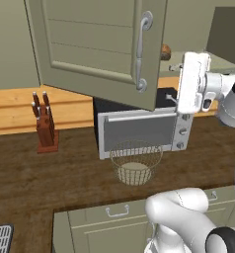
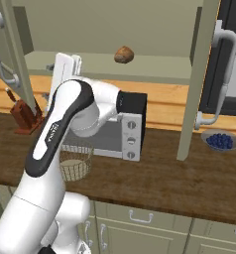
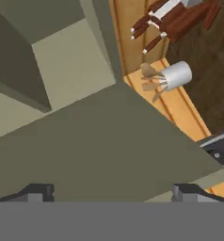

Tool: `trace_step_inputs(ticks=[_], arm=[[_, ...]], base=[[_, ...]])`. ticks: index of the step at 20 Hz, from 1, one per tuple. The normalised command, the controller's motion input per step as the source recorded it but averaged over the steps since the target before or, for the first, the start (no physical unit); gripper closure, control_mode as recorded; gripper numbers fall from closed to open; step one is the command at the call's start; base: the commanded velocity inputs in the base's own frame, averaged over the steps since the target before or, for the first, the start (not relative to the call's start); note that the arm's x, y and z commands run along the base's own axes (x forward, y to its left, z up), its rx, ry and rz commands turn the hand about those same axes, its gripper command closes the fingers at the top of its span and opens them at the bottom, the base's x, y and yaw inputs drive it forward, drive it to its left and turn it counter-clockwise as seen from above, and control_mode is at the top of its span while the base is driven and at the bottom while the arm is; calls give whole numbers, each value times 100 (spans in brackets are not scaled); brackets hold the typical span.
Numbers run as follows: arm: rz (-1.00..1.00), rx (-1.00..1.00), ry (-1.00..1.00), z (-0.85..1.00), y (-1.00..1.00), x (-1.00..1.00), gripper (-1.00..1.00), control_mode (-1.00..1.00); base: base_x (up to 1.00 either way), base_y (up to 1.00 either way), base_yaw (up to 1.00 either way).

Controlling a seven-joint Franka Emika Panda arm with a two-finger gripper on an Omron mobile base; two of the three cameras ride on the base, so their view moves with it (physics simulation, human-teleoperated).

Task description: Open the cabinet, pick up the bread from the cabinet and place it in the basket. Then move the basket to the dining counter.

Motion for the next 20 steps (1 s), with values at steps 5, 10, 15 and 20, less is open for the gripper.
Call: trace_step_inputs(ticks=[5,10,15,20], arm=[[13,16,7,0,19,30,-100,-100],[15,-13,0,0,53,1,-100,-100],[21,-7,0,0,67,-2,-100,-100],[32,-7,0,0,98,-30,-100,-100]], base=[[0,0,0],[0,0,0],[0,0,0],[0,0,0]])
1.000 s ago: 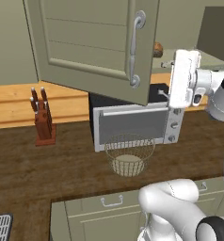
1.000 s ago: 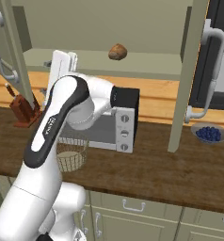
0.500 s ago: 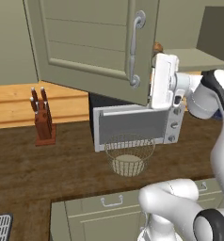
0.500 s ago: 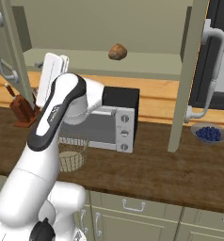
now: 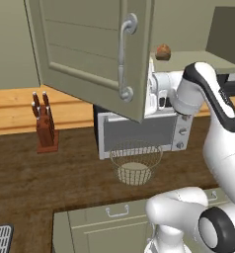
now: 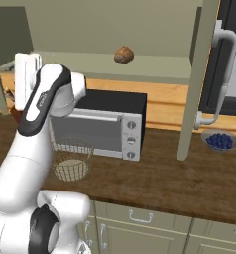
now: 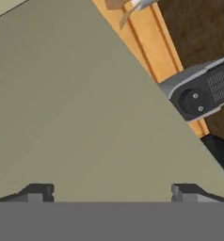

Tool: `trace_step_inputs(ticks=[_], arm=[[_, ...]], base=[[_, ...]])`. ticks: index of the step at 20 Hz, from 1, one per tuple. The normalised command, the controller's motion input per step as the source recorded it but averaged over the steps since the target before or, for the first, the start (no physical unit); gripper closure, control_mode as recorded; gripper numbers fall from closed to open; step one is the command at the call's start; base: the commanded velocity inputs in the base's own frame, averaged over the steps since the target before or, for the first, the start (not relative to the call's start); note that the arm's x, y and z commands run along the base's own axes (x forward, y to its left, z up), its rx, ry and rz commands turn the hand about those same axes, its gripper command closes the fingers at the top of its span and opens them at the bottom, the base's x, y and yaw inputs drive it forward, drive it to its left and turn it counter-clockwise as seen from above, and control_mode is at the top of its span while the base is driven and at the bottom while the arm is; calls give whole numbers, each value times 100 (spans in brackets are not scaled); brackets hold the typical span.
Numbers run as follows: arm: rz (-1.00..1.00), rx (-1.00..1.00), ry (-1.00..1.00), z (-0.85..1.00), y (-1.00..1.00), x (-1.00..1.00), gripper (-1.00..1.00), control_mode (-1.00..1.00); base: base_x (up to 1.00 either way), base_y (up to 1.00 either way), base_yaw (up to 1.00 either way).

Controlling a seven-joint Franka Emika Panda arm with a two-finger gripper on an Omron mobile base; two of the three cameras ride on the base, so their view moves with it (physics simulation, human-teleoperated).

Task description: Open the cabinet, pick up the bread from the cabinet and place it in the basket. Then move the basket to the dining counter.

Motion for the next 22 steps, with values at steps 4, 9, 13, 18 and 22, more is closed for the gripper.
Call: trace_step_inputs(ticks=[4,9,13,18,22], arm=[[37,-13,2,0,100,-34,-100,-100],[29,-12,9,-8,100,-4,-100,-100],[7,-13,1,-23,97,0,-100,-100],[-1,-4,-7,-18,77,0,-100,-100],[-19,-4,0,-19,-32,1,-100,-100]], base=[[0,0,0],[0,0,0],[0,0,0],[0,0,0],[0,0,0]])
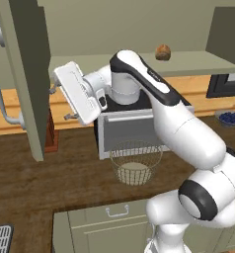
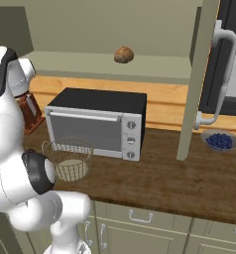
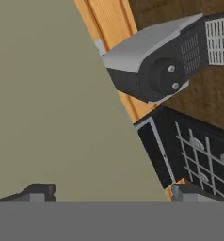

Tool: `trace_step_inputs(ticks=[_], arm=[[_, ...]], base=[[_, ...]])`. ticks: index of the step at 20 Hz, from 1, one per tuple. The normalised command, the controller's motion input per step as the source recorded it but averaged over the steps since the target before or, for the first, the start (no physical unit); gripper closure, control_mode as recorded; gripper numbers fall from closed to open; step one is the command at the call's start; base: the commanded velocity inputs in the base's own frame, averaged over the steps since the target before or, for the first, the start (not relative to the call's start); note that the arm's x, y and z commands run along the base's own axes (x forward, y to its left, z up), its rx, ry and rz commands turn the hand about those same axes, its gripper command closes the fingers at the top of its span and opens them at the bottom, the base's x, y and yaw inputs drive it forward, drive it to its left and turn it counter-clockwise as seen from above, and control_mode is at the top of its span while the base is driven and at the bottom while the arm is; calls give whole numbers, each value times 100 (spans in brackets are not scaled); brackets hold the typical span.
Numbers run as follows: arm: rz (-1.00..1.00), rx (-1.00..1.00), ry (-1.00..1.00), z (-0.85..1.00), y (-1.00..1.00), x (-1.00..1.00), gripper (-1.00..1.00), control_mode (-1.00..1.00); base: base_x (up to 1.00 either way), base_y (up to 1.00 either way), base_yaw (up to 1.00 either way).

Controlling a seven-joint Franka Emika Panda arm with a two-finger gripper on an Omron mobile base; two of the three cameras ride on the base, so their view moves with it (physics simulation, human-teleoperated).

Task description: Open the cabinet, pick up the bread from the cabinet and place it in the basket. Then move the basket to the dining counter.

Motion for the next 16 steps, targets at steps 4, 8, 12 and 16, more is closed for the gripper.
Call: trace_step_inputs(ticks=[4,8,12,16], arm=[[-24,-13,-1,-30,-99,30,-100,-100],[-24,-28,-1,-18,-100,54,-100,-100],[-15,-37,-24,-15,-92,36,-100,-100],[-9,-24,-39,-6,-68,7,-100,-100]], base=[[0,0,0],[0,0,0],[0,0,0],[0,0,0]])
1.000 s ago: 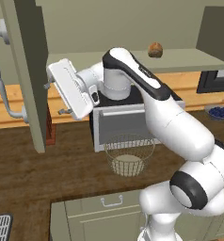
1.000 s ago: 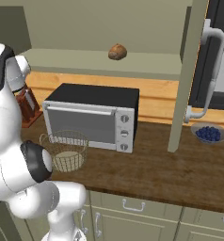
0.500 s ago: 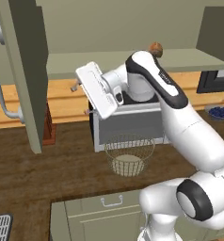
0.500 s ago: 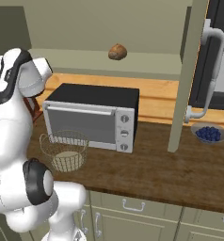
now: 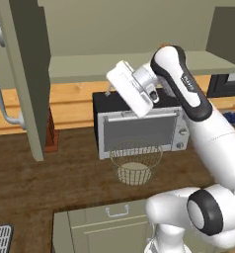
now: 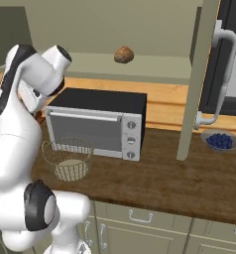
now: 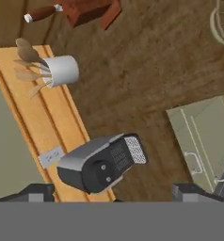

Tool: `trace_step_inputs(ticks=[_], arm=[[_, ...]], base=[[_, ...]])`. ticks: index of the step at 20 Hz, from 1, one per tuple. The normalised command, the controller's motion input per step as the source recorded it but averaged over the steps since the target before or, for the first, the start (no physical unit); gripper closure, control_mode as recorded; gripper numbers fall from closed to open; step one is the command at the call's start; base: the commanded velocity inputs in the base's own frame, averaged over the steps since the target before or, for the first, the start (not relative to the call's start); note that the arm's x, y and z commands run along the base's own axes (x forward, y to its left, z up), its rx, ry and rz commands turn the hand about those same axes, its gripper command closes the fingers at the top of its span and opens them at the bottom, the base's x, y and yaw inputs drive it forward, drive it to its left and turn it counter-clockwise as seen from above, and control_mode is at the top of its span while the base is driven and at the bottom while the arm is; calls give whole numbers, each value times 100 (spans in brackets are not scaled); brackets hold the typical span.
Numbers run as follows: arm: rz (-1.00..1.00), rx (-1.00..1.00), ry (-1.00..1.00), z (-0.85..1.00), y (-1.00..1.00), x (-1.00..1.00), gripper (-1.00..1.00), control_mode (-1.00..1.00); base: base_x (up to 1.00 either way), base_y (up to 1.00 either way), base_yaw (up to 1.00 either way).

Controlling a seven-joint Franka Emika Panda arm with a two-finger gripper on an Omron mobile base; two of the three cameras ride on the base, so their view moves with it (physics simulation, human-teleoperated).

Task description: Open the cabinet, pick up the bread from the cabinet and place it in the basket. Then move the basket to the dining counter.

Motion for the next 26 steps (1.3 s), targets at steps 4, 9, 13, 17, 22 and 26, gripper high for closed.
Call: trace_step_inputs(ticks=[4,9,13,17,22,26], arm=[[-18,-59,-16,-72,-57,-21,-100,-100],[-15,-59,-20,-32,-67,4,-100,-100],[-3,-37,-40,13,-72,69,-100,-100],[-1,-30,-38,17,-82,90,-100,-100],[-1,-17,-47,62,-76,73,-100,-100],[-3,-24,-41,63,-66,69,-100,-100]], base=[[0,0,0],[0,0,0],[0,0,0],[0,0,0],[0,0,0],[0,0,0]])
